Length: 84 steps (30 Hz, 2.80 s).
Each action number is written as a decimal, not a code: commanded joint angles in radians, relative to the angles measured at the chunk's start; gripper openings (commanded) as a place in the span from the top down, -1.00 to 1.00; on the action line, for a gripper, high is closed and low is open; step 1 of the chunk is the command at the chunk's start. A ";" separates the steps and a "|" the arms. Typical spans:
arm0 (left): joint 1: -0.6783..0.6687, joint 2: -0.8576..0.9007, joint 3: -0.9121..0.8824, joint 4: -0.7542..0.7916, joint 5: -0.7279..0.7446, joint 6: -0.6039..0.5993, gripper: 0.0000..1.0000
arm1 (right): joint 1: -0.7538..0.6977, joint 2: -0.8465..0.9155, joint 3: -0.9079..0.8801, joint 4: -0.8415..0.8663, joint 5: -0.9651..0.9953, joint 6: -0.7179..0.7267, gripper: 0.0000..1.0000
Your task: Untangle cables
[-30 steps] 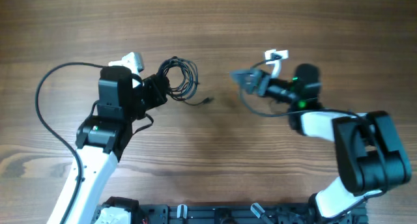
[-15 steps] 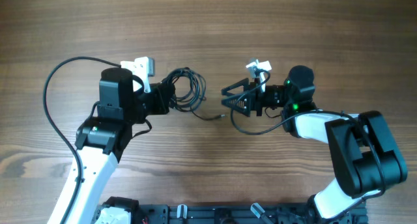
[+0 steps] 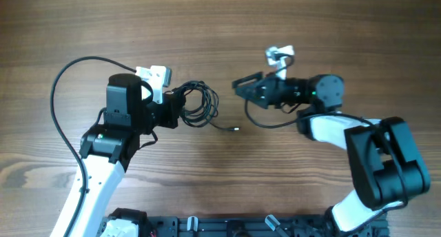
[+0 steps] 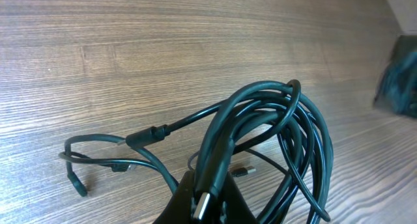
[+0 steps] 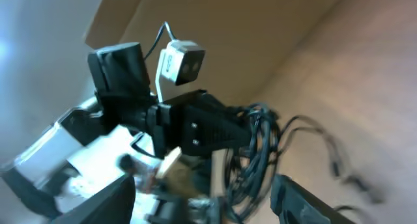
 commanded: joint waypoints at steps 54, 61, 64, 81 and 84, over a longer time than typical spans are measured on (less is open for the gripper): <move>-0.072 0.006 0.006 -0.093 0.240 0.084 0.92 | 0.115 -0.007 0.023 -0.142 0.775 -0.106 -0.43; -0.072 0.006 0.006 -0.175 0.206 0.131 0.92 | -0.134 -0.007 0.023 -0.104 0.707 -0.136 -0.41; -0.072 0.006 0.006 -0.180 0.182 0.132 0.92 | -0.245 -0.007 0.023 -0.103 0.633 -0.163 -0.41; 0.005 0.006 0.006 -0.059 0.316 0.127 0.92 | -0.154 -0.007 0.011 -0.576 -0.037 -0.661 -1.00; 0.078 0.006 0.006 -0.059 0.465 0.127 0.92 | -0.076 -0.007 0.011 -0.611 0.069 -0.704 -0.99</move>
